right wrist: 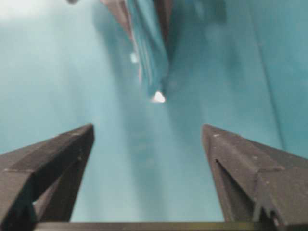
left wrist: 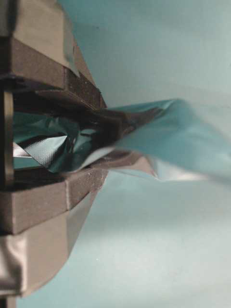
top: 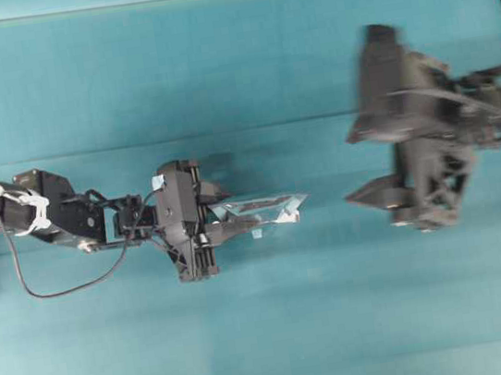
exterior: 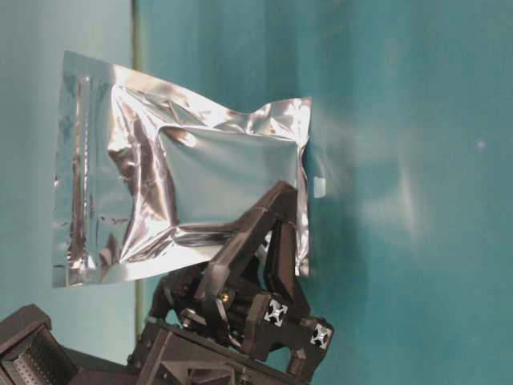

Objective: Hand over the silver zip bag and make it stand upright.

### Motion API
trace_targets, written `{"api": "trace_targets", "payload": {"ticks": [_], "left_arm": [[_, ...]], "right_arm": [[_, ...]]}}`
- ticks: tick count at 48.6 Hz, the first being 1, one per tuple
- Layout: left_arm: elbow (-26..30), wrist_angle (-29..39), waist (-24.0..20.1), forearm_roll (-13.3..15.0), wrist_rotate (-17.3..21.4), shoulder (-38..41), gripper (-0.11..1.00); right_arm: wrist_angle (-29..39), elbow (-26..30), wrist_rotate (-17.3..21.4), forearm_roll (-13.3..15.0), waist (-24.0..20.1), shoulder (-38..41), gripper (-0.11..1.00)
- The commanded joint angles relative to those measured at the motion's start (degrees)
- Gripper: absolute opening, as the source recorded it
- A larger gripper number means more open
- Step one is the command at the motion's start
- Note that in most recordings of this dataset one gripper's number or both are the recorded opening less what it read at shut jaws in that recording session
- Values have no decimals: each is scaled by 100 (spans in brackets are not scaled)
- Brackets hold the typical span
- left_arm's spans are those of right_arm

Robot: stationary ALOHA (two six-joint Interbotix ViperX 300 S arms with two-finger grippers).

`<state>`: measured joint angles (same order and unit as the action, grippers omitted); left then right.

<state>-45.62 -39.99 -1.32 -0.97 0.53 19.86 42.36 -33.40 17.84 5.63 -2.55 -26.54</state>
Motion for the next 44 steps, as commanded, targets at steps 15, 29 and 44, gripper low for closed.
{"api": "trace_targets", "payload": {"ticks": [15, 29, 44], "left_arm": [[18, 0, 79, -18, 18, -79, 29], [18, 114, 79, -18, 18, -79, 29], [9, 114, 79, -18, 18, -88, 29]], "right_arm": [[-1731, -1635, 483, -123, -70, -1081, 91], [-2074, -1951, 633, -114, -70, -1239, 91], [-2074, -1995, 633, -105, -70, -1441, 91]]}}
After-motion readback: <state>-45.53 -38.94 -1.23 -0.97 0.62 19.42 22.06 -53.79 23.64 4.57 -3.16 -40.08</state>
